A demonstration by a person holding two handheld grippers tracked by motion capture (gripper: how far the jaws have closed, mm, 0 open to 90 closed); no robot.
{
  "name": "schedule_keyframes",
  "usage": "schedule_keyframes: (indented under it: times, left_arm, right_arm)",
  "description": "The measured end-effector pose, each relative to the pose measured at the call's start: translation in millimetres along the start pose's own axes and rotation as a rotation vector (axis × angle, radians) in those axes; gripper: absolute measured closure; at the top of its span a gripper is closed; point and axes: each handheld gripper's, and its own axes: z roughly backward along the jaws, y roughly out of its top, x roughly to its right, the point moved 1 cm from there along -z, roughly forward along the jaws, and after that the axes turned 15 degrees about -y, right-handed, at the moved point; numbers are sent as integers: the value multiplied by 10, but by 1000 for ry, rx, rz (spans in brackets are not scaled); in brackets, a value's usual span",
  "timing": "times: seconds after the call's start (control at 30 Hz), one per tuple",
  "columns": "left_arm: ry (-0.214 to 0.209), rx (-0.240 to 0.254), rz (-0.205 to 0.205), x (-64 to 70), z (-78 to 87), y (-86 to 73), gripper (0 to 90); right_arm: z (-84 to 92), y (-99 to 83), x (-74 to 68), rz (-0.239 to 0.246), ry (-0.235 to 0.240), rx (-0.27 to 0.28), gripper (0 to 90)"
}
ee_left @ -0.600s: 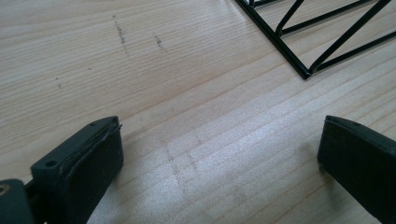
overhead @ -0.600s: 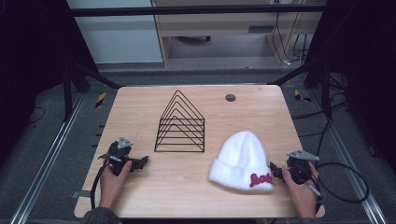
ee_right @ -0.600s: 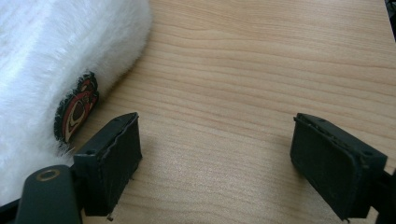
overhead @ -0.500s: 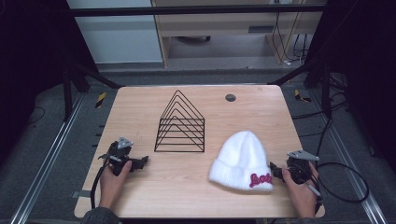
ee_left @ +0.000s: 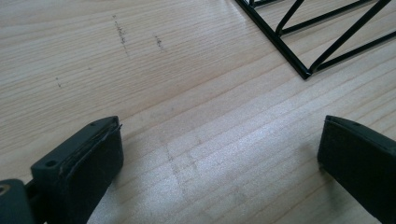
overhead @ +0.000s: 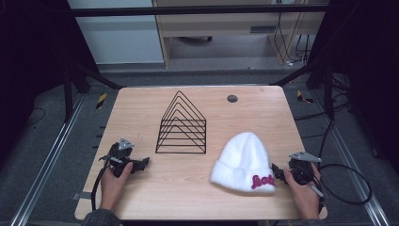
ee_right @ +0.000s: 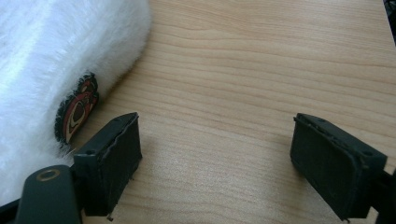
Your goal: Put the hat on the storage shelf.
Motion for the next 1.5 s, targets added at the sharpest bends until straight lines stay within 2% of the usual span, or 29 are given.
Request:
schedule_keyframes:
  times: [0.17,0.23,0.27,0.4,0.47,0.53,0.6,0.63,0.7,0.77,0.8,0.87,0.97,1.17,1.4,1.5]
  left_arm:
    - [1,0,1,1,0,0,0]
    - [0,-1,1,0,1,1,0]
    - [1,-1,0,0,1,1,0]
    - [1,-1,1,1,1,1,0]
    - [0,-2,0,0,1,1,0]
    - [1,-2,0,0,1,1,0]
    - [1,-2,0,0,1,1,0]
    - [1,-2,0,0,1,1,0]
    - [1,-1,1,1,1,1,0]
    - [0,-1,1,1,1,1,0]
    - [1,-3,-1,-1,2,1,0]
    - [0,0,0,0,0,0,0]
    - [1,-3,-2,-2,2,1,0]
    - [1,-3,-3,-3,2,1,0]
    - [0,-3,-2,-2,2,1,0]
    - [0,-2,-1,-1,1,1,0]
  right_arm:
    - [19,17,19,28,24,-4,198]
    - [62,62,32,38,14,7,201]
    - [88,102,37,43,25,7,210]
    - [205,343,78,78,27,12,230]
    - [269,499,113,89,4,26,245]
    - [337,726,113,98,36,32,266]
    - [339,777,92,113,41,26,266]
    - [323,916,-3,152,69,2,287]
    - [275,1009,-85,168,92,-16,317]
    - [240,1057,-130,171,108,-22,334]
    - [147,1142,-228,173,136,-42,357]
    - [111,1165,-257,178,144,-50,365]
    - [-61,1236,-383,186,168,-90,411]
    - [-228,1254,-507,195,176,-118,435]
    - [-400,1222,-616,181,179,-141,421]
    - [-504,1184,-644,168,174,-171,421]
